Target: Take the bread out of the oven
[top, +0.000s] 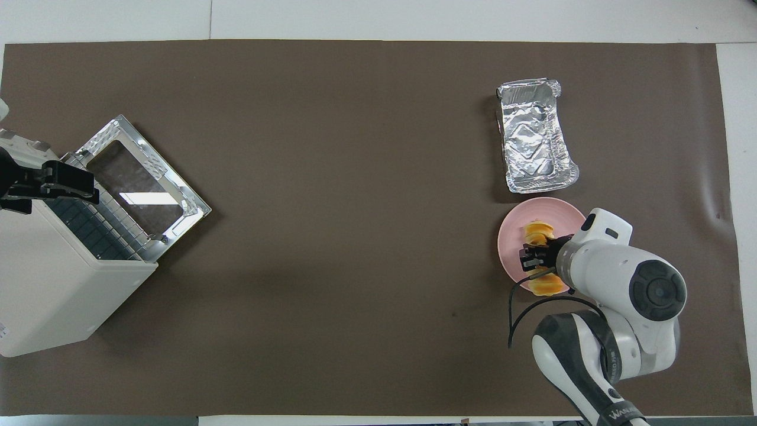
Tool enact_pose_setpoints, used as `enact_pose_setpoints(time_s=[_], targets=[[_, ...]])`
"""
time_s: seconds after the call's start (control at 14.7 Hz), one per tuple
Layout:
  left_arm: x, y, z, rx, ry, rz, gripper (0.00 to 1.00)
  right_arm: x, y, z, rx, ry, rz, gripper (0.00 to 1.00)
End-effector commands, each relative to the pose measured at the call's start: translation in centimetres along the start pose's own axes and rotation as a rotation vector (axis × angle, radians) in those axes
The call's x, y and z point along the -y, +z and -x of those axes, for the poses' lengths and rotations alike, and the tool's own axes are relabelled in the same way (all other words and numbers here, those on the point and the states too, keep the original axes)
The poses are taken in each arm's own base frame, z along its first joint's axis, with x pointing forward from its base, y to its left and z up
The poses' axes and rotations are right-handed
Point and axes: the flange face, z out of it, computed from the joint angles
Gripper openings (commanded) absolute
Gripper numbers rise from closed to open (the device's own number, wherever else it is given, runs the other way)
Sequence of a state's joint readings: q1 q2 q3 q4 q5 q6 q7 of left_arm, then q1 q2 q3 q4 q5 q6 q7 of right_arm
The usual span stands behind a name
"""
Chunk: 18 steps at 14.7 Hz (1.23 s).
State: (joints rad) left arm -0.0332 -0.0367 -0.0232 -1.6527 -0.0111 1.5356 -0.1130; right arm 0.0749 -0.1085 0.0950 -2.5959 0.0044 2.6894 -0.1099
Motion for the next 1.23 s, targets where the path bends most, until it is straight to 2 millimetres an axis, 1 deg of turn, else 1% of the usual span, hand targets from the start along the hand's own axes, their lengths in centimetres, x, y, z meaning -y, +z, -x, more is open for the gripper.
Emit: enact_pose_setpoints(time_s=[0.0, 0.2, 0.34, 0.55, 0.61, 0.68, 0.75, 0.82, 0.95, 1.16], targets=[[0.3, -0.3, 0.6, 0.006, 0.000, 0.007, 1.00, -0.6, -2.7, -3.4, 0.070, 0.022, -0.016, 1.00], [0.3, -0.3, 0.6, 0.006, 0.000, 0.007, 1.00, -1.4, -8.2, -7.4, 0.143, 0.010, -0.029, 1.00], [0.3, -0.3, 0.6, 0.006, 0.000, 0.007, 1.00, -2.2, -13.1, -9.7, 0.172, -0.010, -0.036, 1.00], [0.3, -0.3, 0.6, 0.006, 0.000, 0.007, 1.00, -5.3, -20.8, -11.7, 0.170, 0.029, -0.032, 1.00], [0.3, -0.3, 0.6, 0.006, 0.000, 0.007, 1.00, -6.0, -22.9, -12.2, 0.177, 0.029, -0.036, 1.00], [0.3, -0.3, 0.6, 0.006, 0.000, 0.007, 1.00, -6.9, -24.6, -12.2, 0.192, 0.050, -0.056, 1.00], [0.3, -0.3, 0.6, 0.006, 0.000, 0.007, 1.00, -7.7, -25.8, -12.3, 0.197, 0.065, -0.078, 1.00], [0.3, -0.3, 0.6, 0.006, 0.000, 0.007, 1.00, -7.9, -26.7, -12.3, 0.197, 0.068, -0.075, 1.00], [0.3, -0.3, 0.6, 0.006, 0.000, 0.007, 1.00, -8.3, -28.3, -11.9, 0.218, 0.077, -0.081, 1.00], [0.3, -0.3, 0.6, 0.006, 0.000, 0.007, 1.00, -9.5, -30.5, -11.5, 0.238, 0.098, -0.079, 1.00]])
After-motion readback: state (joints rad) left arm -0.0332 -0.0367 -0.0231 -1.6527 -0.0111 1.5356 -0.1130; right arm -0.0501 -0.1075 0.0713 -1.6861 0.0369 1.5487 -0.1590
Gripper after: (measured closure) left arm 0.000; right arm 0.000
